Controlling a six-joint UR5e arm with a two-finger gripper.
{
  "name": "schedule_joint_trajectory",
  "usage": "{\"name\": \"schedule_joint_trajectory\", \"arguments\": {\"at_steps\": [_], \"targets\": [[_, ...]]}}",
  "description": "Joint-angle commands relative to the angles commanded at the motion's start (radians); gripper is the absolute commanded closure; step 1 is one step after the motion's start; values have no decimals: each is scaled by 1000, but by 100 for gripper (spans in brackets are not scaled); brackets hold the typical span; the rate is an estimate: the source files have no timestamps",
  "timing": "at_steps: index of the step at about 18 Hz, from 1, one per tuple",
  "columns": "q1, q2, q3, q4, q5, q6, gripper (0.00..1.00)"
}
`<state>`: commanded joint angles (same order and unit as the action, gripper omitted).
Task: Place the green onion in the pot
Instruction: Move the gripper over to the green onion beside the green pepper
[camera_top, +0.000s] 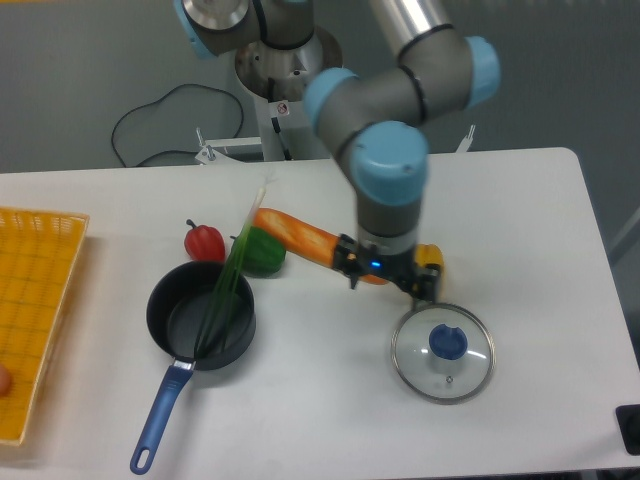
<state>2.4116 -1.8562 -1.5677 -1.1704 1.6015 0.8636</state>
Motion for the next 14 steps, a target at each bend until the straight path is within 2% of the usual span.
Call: {"name": "schedule_joint_trajectory", "arguments": {"at_steps": [2, 7, 11, 14], "targets": [[-40, 5, -5, -15, 5, -5, 0], [-86, 41, -8, -80, 5, -11, 0], [-117, 61, -48, -121, 9, -26, 0], [-124, 63, -75, -170, 26, -112, 0]]}}
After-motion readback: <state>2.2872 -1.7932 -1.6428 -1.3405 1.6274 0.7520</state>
